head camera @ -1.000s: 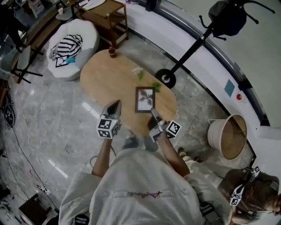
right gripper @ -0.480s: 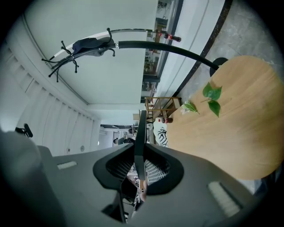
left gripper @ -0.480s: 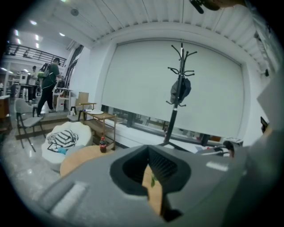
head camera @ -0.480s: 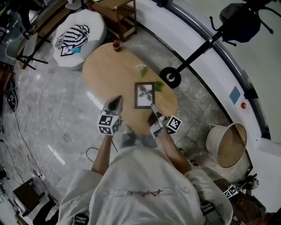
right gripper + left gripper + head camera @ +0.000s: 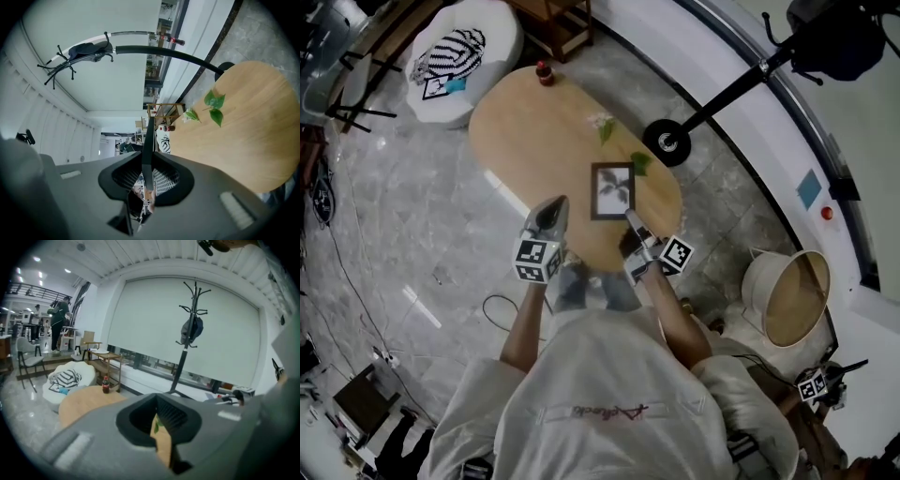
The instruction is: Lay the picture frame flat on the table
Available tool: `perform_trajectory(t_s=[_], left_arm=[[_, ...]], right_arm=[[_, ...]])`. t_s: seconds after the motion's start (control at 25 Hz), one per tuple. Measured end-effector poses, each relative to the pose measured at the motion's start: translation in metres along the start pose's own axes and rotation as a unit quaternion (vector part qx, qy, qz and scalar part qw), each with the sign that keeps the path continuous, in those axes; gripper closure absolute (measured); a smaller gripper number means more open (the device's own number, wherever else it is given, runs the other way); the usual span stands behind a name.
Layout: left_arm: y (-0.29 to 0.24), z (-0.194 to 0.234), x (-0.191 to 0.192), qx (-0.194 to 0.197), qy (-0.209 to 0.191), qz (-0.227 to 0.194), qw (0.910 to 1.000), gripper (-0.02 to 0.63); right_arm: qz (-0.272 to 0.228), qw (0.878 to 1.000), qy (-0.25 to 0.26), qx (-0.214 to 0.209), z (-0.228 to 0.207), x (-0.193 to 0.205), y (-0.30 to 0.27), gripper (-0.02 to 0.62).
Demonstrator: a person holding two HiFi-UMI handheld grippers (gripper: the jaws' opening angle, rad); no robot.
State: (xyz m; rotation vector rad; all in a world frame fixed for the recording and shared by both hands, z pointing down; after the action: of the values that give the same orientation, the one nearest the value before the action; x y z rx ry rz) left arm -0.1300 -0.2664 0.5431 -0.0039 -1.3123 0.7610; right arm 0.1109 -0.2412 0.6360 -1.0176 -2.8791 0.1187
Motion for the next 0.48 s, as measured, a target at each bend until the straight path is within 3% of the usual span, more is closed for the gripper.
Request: perform_trajectory(t_s=[0.48], left_arm=[[-0.013, 0.011, 0.055, -0.005, 0.022, 0.034, 0.9992, 0.606]], right_arm=[[0.010, 1.000, -0.014, 0.023, -0.047, 0.008, 0.000, 0.520]])
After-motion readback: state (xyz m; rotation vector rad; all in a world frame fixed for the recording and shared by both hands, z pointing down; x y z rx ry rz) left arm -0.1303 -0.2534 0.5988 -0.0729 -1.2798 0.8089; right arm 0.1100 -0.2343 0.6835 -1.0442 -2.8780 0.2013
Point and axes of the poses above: the fingertips, and each gripper's own axes: y backward along the fingers, z to its left, x out of its underside, the point moved 7 cm from there along y, backward along the fingers, and after that the axes turned 4 degrees about y, right-handed, at the moved point
